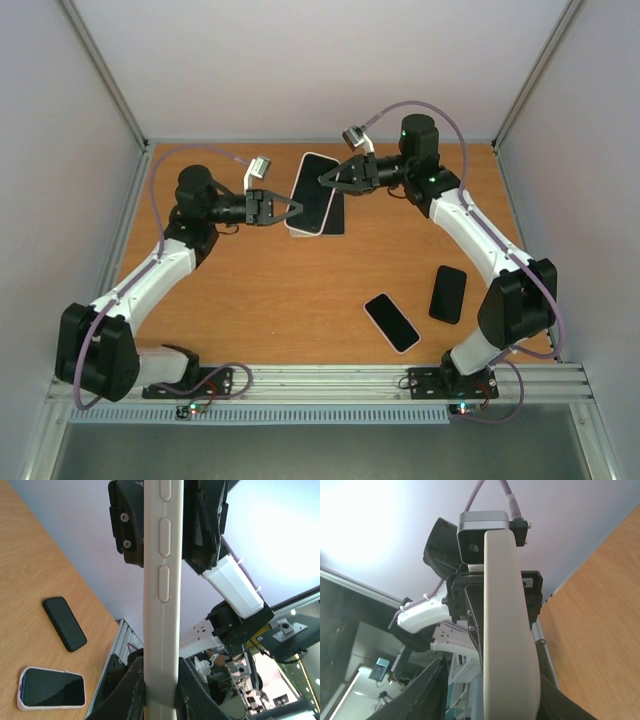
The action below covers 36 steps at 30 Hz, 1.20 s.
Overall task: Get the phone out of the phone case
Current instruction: Remove the phone case from the phone.
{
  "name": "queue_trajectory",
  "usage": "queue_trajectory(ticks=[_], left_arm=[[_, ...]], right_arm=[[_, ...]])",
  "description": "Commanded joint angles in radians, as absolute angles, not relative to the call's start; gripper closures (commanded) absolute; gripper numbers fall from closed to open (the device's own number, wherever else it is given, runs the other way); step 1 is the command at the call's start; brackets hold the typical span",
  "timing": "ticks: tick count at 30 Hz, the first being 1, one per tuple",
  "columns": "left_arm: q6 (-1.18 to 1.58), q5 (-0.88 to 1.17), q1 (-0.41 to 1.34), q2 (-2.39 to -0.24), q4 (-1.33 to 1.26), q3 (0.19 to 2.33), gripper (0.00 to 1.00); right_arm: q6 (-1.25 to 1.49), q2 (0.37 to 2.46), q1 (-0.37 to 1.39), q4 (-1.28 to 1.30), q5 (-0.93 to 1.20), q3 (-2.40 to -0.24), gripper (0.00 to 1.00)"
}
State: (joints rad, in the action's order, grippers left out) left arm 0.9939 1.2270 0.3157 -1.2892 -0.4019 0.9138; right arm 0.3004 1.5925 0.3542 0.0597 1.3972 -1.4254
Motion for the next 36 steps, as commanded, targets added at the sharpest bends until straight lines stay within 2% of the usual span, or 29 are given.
queue_trajectory(ticks=[1, 5, 12, 20, 26, 27, 30, 31, 36], left_arm=[[1.140, 1.152, 0.289, -1.303, -0.641, 0.907, 1.00], [1.209, 1.121, 0.288, -1.319, -0.699, 0.910, 1.00], [1.228, 1.107, 0.288, -1.324, -0.695, 0.908, 1.00], [1.190, 1.106, 0.295, -1.325, -0.633, 0.913, 1.00], [1.161, 1.117, 0.302, -1.319, -0.613, 0.911, 1.00], [1.155, 1.121, 0.301, -1.315, -0.607, 0.913, 0.98], [1.116, 1.145, 0.292, -1.298, -0.532, 0.932, 0.80], [1.107, 1.160, 0.285, -1.295, -0.522, 0.936, 0.77], [1.110, 1.222, 0.260, -1.264, -0.513, 0.923, 0.65]], right_arm=[[0.575, 1.607, 0.357, -0.247, 1.364, -1.382, 0.63], [0.743, 1.635, 0.357, -0.404, 1.316, -1.360, 0.63], [0.749, 1.652, 0.367, -0.360, 1.260, -1.374, 0.65], [0.636, 1.649, 0.383, -0.216, 1.244, -1.398, 0.71], [0.595, 1.643, 0.383, -0.186, 1.251, -1.407, 0.84], [0.583, 1.639, 0.383, -0.172, 1.253, -1.409, 0.86], [0.583, 1.630, 0.376, -0.176, 1.263, -1.411, 0.96], [0.598, 1.627, 0.371, -0.195, 1.269, -1.409, 0.98], [0.743, 1.623, 0.335, -0.397, 1.292, -1.394, 0.99]])
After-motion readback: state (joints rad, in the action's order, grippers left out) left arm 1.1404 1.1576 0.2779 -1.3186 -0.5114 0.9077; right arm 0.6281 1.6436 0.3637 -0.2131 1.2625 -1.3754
